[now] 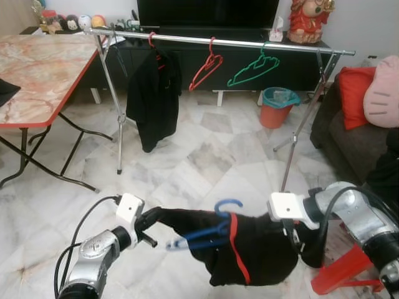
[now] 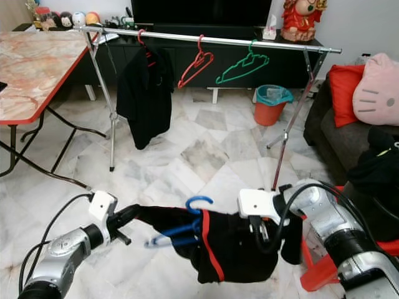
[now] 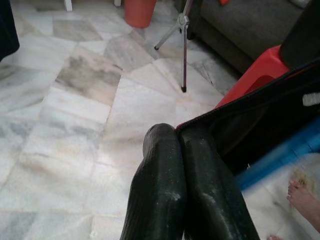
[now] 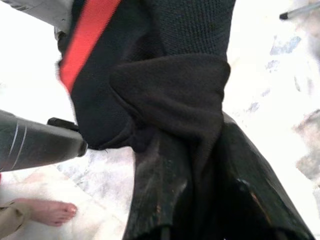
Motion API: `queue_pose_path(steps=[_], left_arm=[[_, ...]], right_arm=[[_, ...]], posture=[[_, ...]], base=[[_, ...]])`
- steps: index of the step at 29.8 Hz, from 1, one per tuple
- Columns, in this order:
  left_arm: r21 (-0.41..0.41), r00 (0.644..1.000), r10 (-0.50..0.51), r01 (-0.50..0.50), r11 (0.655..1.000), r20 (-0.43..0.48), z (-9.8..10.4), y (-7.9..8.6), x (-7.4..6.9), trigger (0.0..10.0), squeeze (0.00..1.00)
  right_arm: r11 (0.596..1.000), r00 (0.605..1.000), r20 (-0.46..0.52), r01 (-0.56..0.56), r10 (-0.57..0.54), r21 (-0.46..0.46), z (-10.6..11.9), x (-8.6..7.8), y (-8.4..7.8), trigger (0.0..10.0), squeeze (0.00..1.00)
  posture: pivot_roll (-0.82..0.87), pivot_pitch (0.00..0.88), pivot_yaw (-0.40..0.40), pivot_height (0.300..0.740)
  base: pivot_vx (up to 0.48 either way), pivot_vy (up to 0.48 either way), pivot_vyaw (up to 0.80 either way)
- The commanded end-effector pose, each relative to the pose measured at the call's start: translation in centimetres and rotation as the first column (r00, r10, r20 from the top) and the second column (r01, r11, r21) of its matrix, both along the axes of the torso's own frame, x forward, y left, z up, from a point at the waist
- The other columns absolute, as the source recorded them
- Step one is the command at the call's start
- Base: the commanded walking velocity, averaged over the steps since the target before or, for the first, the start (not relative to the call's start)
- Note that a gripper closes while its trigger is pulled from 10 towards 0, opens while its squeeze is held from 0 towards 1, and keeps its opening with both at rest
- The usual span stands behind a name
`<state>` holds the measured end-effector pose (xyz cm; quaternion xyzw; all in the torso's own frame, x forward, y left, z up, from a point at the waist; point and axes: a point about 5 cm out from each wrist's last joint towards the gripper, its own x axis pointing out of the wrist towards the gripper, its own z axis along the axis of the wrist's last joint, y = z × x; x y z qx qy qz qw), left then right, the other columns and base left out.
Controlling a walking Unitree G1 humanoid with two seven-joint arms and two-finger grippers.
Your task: Hang hanger
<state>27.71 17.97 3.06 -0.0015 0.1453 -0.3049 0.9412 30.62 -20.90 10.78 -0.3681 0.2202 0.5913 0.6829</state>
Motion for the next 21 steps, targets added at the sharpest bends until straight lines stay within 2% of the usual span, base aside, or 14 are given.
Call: queue_pose_path(steps=[1,8,10,15,19,21], left_arm=[[0.028,1.000,0.002,-0.002,1.000,0.003,0.0,0.3,0.0,0.0,0.00],[0.040,1.000,-0.001,0.001,0.999,0.000,-0.1,0.3,0.1,0.0,0.00],[0.058,1.000,-0.006,0.006,0.998,-0.005,-0.3,0.4,0.0,0.0,0.00],[0.111,0.999,-0.031,0.033,0.993,-0.019,-0.8,0.3,-0.3,0.0,0.00],[0.149,0.999,-0.045,0.048,0.988,-0.024,-1.1,0.2,-0.4,0.0,0.00],[0.210,0.997,-0.061,0.068,0.975,-0.036,-1.5,0.2,-0.6,0.0,0.00]], right_arm=[[1.000,0.999,0.047,0.024,-0.024,0.010,1.0,0.6,-0.2,0.0,0.00],[1.000,0.998,0.069,0.014,-0.013,-0.023,0.9,0.8,0.0,0.0,0.00],[0.996,0.996,0.085,0.004,0.003,-0.089,0.8,0.9,-0.5,0.0,0.00],[0.986,0.996,0.076,-0.030,0.043,-0.167,0.9,0.7,-1.2,0.0,0.00],[0.987,0.996,0.091,-0.009,0.023,-0.159,1.1,1.0,-1.2,0.0,0.00],[0.988,0.995,0.101,-0.004,0.020,-0.154,1.3,1.2,-1.0,0.0,0.00]], posture=[[-0.03,0.000,-0.036,0.740],[-0.03,0.000,-0.037,0.740],[-0.03,0.000,-0.037,0.740],[-0.03,0.000,-0.037,0.740],[-0.03,0.000,-0.037,0.740],[-0.03,0.000,-0.037,0.740]], base=[[0.000,0.000,0.00],[0.000,0.000,0.00],[0.000,0.000,0.00],[0.000,0.000,0.00],[0.000,0.000,0.00],[0.000,0.000,0.00]])
